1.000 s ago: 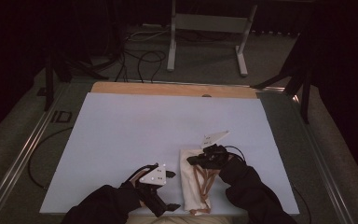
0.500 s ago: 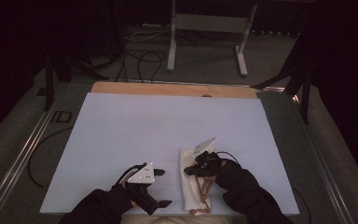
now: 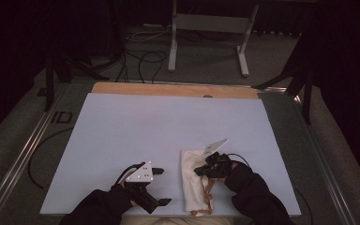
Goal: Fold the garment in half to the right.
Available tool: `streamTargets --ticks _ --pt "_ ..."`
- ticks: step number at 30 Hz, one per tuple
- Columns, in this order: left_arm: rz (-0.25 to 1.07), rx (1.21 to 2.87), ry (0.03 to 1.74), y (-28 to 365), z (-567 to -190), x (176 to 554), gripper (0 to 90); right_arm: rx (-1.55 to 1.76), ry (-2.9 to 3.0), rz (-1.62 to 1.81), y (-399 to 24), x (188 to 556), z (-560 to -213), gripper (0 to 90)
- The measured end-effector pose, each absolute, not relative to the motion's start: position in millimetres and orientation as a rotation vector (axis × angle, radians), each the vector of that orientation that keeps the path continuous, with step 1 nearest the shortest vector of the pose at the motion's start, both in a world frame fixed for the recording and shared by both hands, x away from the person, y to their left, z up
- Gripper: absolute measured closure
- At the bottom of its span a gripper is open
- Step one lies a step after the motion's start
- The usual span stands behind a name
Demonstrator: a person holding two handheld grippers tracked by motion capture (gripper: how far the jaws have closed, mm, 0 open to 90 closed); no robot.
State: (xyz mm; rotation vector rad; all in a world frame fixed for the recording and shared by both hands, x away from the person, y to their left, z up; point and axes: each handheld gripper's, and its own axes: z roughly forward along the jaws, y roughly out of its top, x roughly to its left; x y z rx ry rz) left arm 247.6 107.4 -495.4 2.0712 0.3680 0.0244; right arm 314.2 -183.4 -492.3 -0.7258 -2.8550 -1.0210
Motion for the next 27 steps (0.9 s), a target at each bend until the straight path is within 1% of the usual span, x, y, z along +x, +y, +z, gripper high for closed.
streamTargets --ticks 17,27 --pt "0.039 2.066 0.374 111 -494 249 0.1 -0.958 -2.797 -1.1 -242 305 -495 89.8" --pt "0.045 2.052 0.39 113 -495 249 0.1 -1.082 -2.765 -1.082 -263 300 -509 89.8"
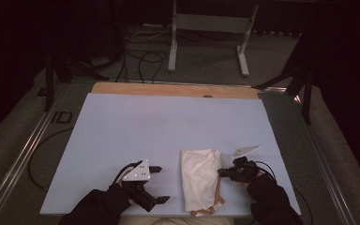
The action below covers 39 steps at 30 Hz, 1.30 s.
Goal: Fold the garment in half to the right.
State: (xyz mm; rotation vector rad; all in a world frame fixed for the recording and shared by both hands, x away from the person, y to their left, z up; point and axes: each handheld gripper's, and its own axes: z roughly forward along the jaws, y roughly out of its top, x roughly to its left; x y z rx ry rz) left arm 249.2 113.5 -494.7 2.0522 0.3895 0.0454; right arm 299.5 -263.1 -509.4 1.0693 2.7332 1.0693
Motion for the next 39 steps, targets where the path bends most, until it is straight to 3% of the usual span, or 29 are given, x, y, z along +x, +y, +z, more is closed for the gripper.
streamTargets --ticks 9,18,21,26,33,35,38,39 --pt "0.043 2.053 0.393 114 -495 249 0.1 1.109 2.711 1.072 -272 296 -510 89.6" --pt "0.051 2.055 0.393 114 -495 249 0.1 1.068 2.598 1.203 -270 314 -470 55.4" --pt "0.058 2.05 0.39 115 -495 250 0.1 1.072 2.568 1.219 -264 326 -464 47.9" --pt "0.083 2.023 0.415 117 -495 250 0.2 1.072 2.582 1.236 -250 350 -469 42.6" --pt "0.121 2.001 0.415 121 -497 251 0.2 1.113 2.654 1.203 -240 370 -490 42.3" --pt "0.127 2.004 0.418 122 -498 251 0.2 1.1 2.678 1.16 -240 371 -496 45.7" --pt "0.122 1.998 0.417 122 -498 251 0.2 1.092 2.694 1.121 -241 371 -501 60.0" --pt "0.124 2.002 0.419 122 -498 251 0.1 1.092 2.701 1.112 -241 371 -501 68.5"
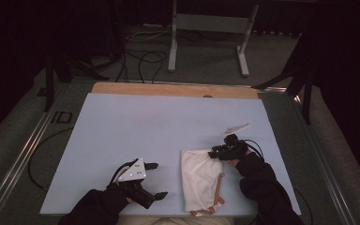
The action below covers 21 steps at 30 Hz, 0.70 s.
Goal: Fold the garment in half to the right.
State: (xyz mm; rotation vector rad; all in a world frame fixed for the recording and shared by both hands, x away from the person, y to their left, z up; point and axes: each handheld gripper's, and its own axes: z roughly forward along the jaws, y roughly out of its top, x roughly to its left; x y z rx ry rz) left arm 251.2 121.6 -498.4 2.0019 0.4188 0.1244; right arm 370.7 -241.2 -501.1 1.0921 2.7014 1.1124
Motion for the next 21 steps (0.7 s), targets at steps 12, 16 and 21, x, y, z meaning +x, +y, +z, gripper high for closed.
streamTargets --ticks 12,16,21 --pt "0.125 1.991 0.432 124 -499 252 0.1 1.059 2.631 1.181 -250 370 -481 86.3" --pt "0.132 1.983 0.438 125 -498 253 0.2 1.101 2.606 1.197 -257 374 -483 86.1" --pt "0.134 1.975 0.444 126 -498 253 0.2 1.15 2.602 1.19 -262 377 -493 85.8"
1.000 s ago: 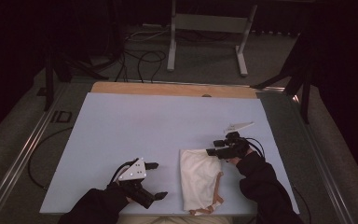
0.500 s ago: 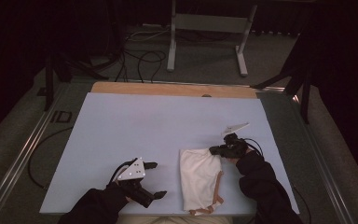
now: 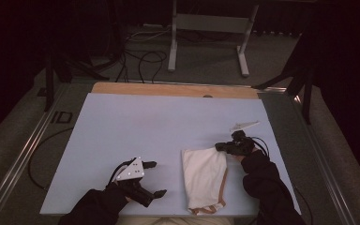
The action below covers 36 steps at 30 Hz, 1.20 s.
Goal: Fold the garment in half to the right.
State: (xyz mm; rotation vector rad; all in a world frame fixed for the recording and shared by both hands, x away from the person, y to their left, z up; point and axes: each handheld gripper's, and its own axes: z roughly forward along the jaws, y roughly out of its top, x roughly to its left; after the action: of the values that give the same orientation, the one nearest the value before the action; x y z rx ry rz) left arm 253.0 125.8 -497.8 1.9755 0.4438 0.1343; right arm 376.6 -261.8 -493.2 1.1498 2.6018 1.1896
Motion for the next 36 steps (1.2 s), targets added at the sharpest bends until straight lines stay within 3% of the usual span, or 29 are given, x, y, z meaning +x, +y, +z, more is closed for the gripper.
streamTargets --ticks 4,11,26,31,36 --pt "0.133 1.977 0.444 126 -498 253 0.2 1.175 2.613 1.16 -261 377 -503 83.7" --pt "0.137 1.974 0.447 126 -497 253 0.2 1.19 2.622 1.127 -262 376 -517 70.2" --pt "0.158 1.959 0.458 130 -493 254 0.2 1.118 2.555 1.271 -259 371 -499 19.5" --pt "0.159 1.965 0.459 130 -493 255 0.1 1.076 2.587 1.296 -253 367 -497 13.2" --pt "0.156 1.967 0.455 130 -491 255 0.1 1.031 2.592 1.311 -247 364 -494 13.0"
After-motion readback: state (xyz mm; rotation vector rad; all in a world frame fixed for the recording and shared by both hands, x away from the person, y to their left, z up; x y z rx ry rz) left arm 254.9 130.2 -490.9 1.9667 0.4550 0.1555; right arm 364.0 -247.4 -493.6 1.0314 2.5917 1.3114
